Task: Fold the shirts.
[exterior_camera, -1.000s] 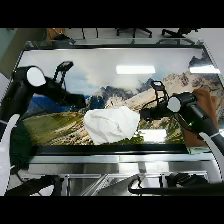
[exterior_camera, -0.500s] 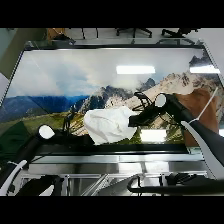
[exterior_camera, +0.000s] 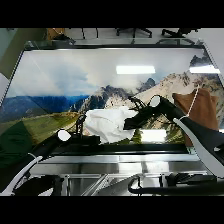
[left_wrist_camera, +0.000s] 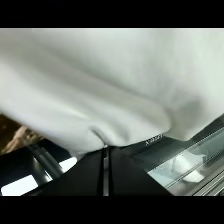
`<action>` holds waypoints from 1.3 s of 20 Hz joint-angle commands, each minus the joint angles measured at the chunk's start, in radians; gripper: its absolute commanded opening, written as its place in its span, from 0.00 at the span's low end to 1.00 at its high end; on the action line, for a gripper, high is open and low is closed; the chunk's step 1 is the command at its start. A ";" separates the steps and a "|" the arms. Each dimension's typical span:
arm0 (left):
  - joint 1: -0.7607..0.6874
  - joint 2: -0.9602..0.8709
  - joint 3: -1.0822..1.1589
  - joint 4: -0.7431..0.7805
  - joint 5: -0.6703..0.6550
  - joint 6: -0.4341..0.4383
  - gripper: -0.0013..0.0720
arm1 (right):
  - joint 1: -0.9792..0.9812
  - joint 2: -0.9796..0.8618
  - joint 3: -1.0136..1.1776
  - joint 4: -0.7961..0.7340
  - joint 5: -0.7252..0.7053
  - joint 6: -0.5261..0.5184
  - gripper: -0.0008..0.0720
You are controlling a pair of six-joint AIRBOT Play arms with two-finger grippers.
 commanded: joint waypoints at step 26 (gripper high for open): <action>0.344 0.157 -0.036 0.235 -0.233 0.008 0.96 | -0.022 0.066 0.096 0.044 -0.027 -0.074 0.03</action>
